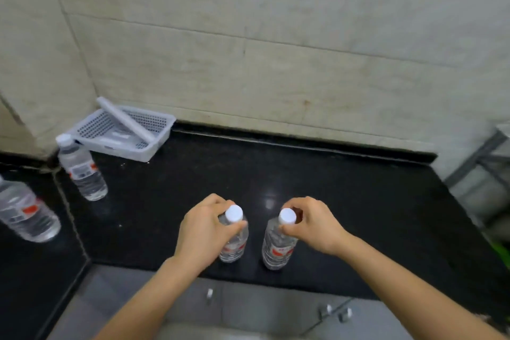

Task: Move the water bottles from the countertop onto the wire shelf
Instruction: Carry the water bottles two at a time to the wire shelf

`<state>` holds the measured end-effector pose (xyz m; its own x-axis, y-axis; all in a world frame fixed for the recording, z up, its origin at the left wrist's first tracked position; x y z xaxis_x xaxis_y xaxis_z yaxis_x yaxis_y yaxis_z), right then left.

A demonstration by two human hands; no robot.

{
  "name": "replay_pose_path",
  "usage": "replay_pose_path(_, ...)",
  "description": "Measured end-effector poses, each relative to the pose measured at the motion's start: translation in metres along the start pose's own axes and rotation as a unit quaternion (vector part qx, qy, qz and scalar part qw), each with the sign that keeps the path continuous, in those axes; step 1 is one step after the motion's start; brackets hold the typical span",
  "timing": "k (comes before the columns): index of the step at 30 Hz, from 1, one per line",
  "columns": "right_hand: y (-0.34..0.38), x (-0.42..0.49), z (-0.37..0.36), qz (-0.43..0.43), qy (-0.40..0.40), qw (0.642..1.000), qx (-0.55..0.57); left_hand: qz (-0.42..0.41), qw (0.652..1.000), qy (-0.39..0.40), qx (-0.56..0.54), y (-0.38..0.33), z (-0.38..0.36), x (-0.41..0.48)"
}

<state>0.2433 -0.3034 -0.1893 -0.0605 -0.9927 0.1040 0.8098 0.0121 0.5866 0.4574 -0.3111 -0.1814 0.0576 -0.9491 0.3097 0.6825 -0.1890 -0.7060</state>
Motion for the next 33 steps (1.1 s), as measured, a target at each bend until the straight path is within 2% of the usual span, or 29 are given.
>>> replay_pose_path(4, -0.072, -0.035, 0.082, -0.025, -0.065, 0.998, 0.0, -0.041, 0.998, 0.036, -0.043, -0.086, -0.069, -0.021)
replay_pose_path(11, -0.193, -0.096, 0.211, -0.048, -0.141, 0.989, 0.006, -0.059, 0.992, 0.059, -0.097, -0.225, -0.176, -0.076)
replay_pose_path(17, -0.277, -0.153, 0.319, -0.085, -0.211, 0.974, 0.013, -0.08, 0.975, 0.11, -0.175, -0.349, -0.247, -0.11)
replay_pose_path(20, -0.313, -0.175, 0.378, -0.103, -0.26, 0.959, 0.049, -0.085, 0.959, 0.132, -0.236, -0.409, -0.278, -0.116)
replay_pose_path(24, -0.347, -0.197, 0.458, -0.102, -0.286, 0.949, 0.084, -0.108, 0.936, 0.161, -0.293, -0.492, -0.319, -0.12)
replay_pose_path(29, -0.386, -0.213, 0.551, -0.093, -0.323, 0.94, 0.049, -0.128, 0.894, 0.226, -0.366, -0.593, -0.358, -0.122)
replay_pose_path(33, -0.428, -0.22, 0.628, -0.086, -0.37, 0.923, 0.057, -0.162, 0.87, 0.236, -0.401, -0.673, -0.389, -0.123)
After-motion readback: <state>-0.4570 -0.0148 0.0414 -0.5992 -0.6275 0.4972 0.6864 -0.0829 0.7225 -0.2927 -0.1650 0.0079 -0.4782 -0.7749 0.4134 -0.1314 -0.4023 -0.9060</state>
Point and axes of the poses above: each hand's wrist, its own x-axis towards the middle knuckle, its own z-axis out of the back of the hand, y = z × x, the point moved 8 cm from there along x, towards the middle knuckle, and after that the axes turned 14 degrees about -y, right-handed, at the moved point
